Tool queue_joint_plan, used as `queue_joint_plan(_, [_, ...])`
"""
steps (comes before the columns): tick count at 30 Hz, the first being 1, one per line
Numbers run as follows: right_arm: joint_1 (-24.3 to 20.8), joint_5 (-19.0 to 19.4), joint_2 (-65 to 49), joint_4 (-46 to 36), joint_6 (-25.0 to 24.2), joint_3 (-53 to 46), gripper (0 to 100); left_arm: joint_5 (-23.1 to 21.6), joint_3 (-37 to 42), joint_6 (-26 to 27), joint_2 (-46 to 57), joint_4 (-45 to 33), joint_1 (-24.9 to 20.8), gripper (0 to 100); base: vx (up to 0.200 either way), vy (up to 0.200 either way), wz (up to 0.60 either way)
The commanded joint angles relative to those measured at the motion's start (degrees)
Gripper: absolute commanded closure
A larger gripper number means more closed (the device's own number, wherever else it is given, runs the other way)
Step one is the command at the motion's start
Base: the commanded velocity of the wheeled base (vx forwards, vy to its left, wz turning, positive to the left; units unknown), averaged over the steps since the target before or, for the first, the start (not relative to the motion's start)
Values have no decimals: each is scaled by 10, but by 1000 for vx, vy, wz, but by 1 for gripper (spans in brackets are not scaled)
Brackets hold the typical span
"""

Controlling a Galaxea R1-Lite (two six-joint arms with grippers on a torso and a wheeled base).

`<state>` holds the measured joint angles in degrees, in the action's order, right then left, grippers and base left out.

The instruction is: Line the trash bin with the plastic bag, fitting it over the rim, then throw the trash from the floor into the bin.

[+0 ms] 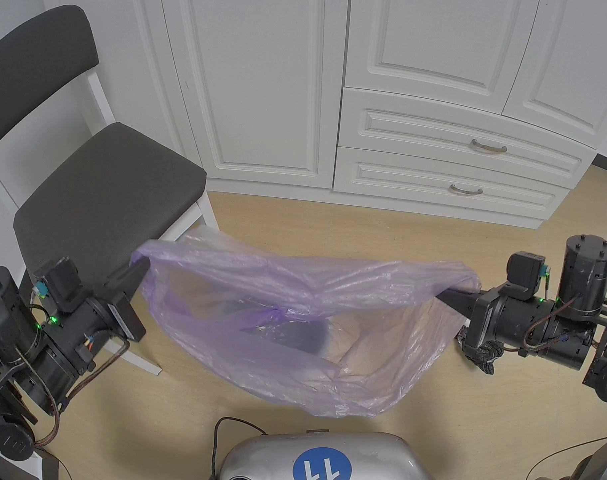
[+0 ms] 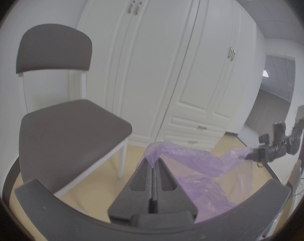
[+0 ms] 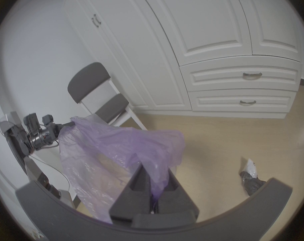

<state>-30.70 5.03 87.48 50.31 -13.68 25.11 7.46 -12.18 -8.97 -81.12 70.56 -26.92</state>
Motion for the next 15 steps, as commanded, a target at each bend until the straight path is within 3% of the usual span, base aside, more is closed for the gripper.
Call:
queue_joint_plan(1, [13, -1, -64, 1, -33, 15, 100, 38, 10, -4, -52, 61, 10, 100, 0, 0, 0])
queue_joint_plan(3, [13, -2, -73, 1, -33, 16, 100, 42, 25, -4, -63, 67, 10, 100, 0, 0, 0])
queue_joint_plan(7, [13, -2, -132, -12, -28, 13, 100, 48, 68, -5, -144, 165, 11, 100, 0, 0, 0])
queue_joint_plan(15, [33, 0, -157, -13, -10, 9, 100, 53, 30, -3, -222, 173, 6, 100, 0, 0, 0])
